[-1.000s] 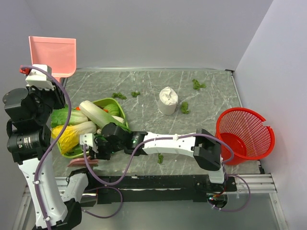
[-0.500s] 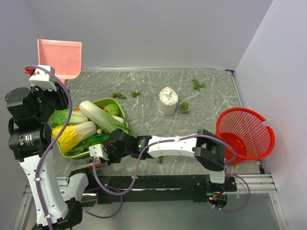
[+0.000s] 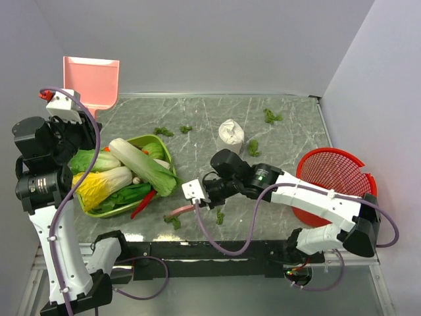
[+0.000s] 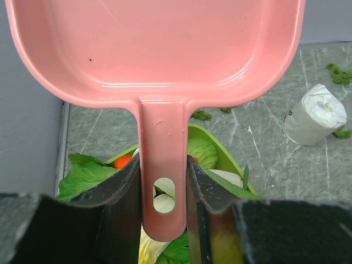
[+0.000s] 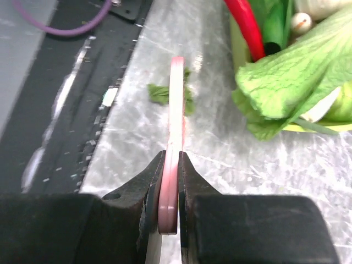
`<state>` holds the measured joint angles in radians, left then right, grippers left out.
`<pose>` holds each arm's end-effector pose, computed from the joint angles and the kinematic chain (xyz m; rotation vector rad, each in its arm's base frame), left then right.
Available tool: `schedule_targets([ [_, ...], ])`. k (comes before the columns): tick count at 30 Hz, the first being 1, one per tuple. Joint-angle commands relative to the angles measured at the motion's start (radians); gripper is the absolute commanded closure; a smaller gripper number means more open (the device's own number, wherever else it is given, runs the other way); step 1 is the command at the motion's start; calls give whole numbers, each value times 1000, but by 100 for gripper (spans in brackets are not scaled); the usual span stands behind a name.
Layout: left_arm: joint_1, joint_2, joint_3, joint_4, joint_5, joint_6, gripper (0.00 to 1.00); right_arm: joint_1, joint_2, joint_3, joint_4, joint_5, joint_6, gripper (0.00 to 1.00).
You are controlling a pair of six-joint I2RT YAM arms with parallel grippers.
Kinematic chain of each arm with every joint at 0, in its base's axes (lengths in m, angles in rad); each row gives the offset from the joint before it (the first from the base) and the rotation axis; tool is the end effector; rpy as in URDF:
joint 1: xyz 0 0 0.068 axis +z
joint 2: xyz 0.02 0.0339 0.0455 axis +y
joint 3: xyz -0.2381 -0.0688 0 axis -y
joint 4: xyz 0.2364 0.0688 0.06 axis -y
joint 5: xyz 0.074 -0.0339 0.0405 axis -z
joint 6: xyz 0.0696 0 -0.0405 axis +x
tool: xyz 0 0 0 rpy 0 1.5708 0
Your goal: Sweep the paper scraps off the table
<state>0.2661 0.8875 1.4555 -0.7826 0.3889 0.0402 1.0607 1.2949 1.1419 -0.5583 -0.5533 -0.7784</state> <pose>0.1728 0.0197 0.4464 0.0786 1.7691 -0.1255 0.1140 0.2787 0.2789 -1.9690 1.1322 0.7784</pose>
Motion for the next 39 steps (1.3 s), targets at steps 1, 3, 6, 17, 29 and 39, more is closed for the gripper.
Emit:
schedule_targets([
  [1,5,-4,12,49,50,-13,99,10,6,70,4,-151,85,100],
  [3,7,-1,17,46,59,-13,99,8,58,93,38,-175,166,100],
  [6,7,8,19,48,65,-11,99,8,116,88,138,-217,269,100],
  [17,7,51,68,29,106,10,99,68,249,73,448,-183,439,100],
  [29,5,48,115,-18,169,61,99,55,239,-43,460,50,594,100],
  [39,7,41,102,-23,139,84,99,-259,-49,-243,169,78,619,100],
])
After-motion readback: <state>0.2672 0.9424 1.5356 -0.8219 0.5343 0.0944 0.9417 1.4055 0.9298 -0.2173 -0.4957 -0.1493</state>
